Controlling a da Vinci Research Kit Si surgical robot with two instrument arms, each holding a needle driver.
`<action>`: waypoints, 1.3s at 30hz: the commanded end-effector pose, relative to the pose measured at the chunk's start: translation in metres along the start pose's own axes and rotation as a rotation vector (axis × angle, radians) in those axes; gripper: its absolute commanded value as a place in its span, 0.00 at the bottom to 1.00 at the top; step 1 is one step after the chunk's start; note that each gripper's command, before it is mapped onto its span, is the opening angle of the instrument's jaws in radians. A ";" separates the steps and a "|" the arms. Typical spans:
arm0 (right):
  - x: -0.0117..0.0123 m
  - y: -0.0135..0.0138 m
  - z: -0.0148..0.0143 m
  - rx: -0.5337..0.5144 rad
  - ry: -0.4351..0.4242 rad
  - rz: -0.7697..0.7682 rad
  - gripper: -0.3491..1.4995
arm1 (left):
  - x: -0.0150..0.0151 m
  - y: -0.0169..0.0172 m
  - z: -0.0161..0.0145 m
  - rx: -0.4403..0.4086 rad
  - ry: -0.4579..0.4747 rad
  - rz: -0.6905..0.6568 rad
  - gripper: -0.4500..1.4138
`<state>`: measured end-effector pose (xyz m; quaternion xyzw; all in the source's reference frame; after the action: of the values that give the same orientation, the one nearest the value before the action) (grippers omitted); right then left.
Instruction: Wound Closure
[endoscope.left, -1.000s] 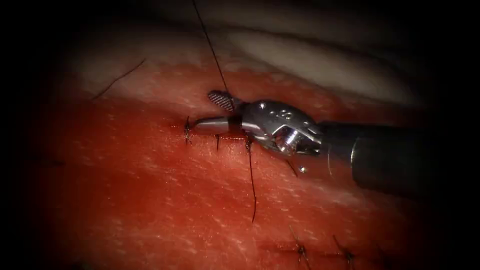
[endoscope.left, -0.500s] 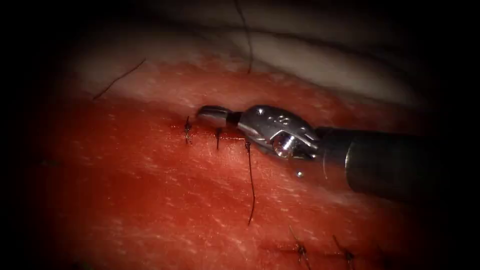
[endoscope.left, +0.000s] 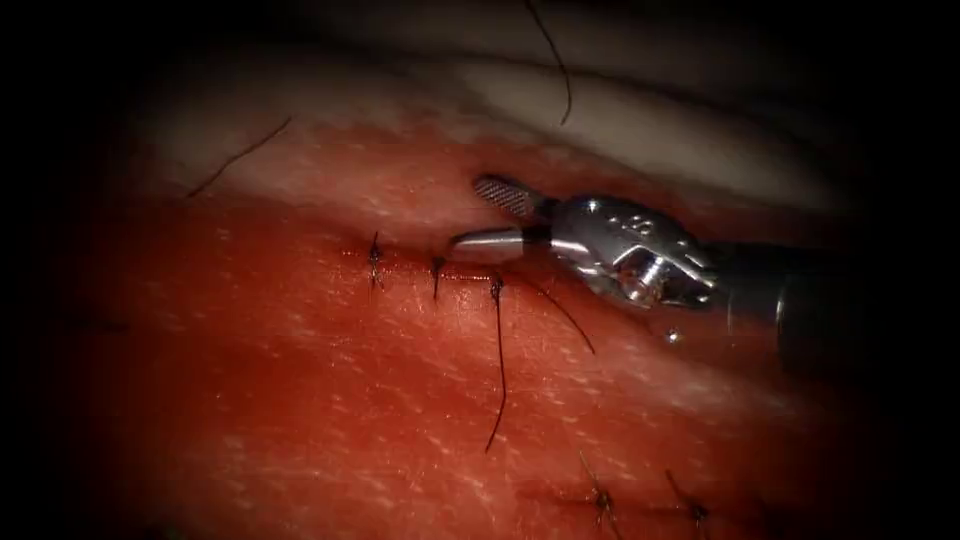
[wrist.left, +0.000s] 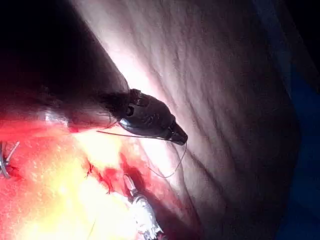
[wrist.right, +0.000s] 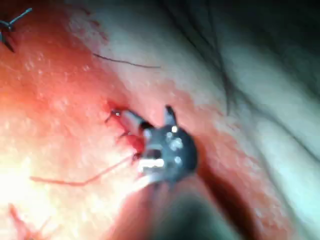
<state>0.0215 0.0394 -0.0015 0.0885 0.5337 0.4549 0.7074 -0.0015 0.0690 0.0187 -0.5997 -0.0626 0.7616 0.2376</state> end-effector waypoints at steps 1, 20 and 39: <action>0.0003 0.0006 -0.0019 -0.016 0.001 -0.005 0.97 | -0.0017 0.0006 0.0023 -0.010 -0.007 0.001 0.05; -0.0002 -0.0017 -0.0119 -0.068 -0.014 -0.022 0.95 | -0.0235 0.0062 0.0129 -0.077 -0.240 -0.246 0.60; -0.0002 -0.0026 -0.0125 -0.068 -0.015 -0.032 0.96 | -0.0218 0.0217 0.0134 -0.305 -0.384 0.233 0.48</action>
<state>0.0117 0.0330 -0.0085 0.0597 0.5124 0.4612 0.7219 -0.0166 0.0429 0.0326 -0.4658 -0.1407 0.8735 0.0140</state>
